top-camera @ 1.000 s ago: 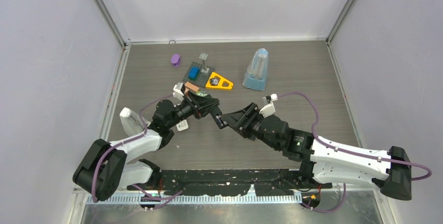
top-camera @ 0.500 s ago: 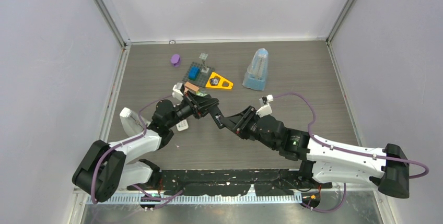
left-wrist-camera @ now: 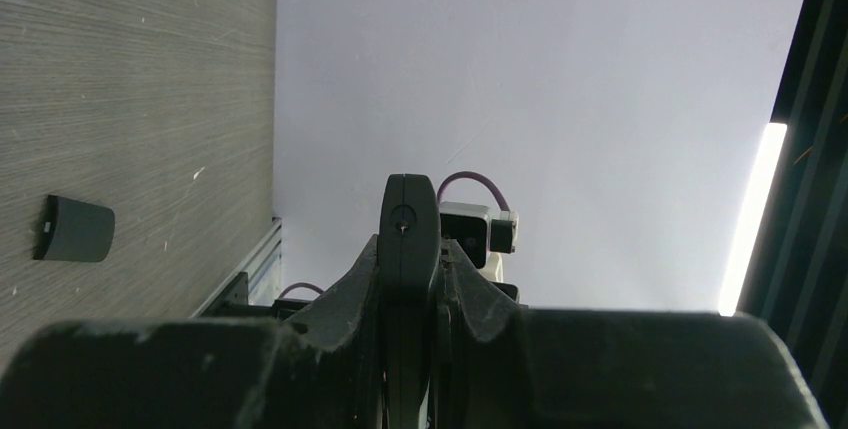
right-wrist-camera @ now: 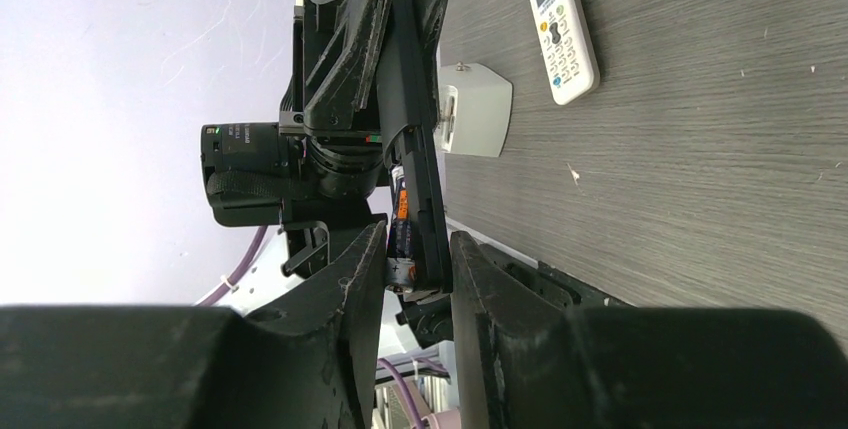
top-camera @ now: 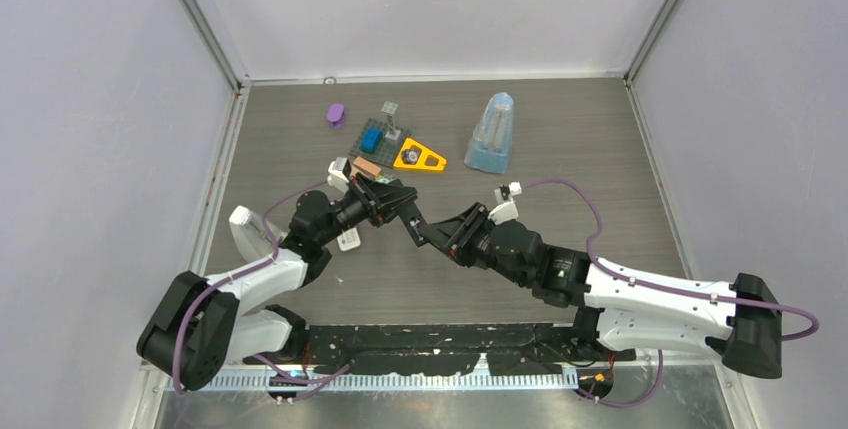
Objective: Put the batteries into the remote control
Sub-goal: Load the battery into the remote control.
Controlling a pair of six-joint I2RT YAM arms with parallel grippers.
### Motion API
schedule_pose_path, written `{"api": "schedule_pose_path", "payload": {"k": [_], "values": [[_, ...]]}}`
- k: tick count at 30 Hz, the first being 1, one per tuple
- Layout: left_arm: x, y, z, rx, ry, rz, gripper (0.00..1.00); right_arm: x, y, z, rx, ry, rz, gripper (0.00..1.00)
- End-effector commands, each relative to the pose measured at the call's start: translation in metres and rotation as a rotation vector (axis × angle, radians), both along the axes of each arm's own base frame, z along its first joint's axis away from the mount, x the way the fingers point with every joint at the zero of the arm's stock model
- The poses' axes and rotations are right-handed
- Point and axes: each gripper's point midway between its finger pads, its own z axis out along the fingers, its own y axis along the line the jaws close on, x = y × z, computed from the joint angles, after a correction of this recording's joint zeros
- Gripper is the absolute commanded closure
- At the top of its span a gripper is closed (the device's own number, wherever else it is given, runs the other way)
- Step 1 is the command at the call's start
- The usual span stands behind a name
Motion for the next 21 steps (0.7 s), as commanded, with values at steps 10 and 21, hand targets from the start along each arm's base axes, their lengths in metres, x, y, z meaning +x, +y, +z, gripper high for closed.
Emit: {"api": "schedule_pose_path", "payload": {"k": [10,21], "values": [[-0.019,-0.01,0.027,-0.042,-0.088,-0.057,1.0,0.0,0.009,0.001,0.042,0.029,0.0,0.67],[-0.029,-0.007,0.027,-0.053,-0.065,-0.039,1.0,0.002,0.009,0.0,0.028,0.035,-0.009,0.64]]}}
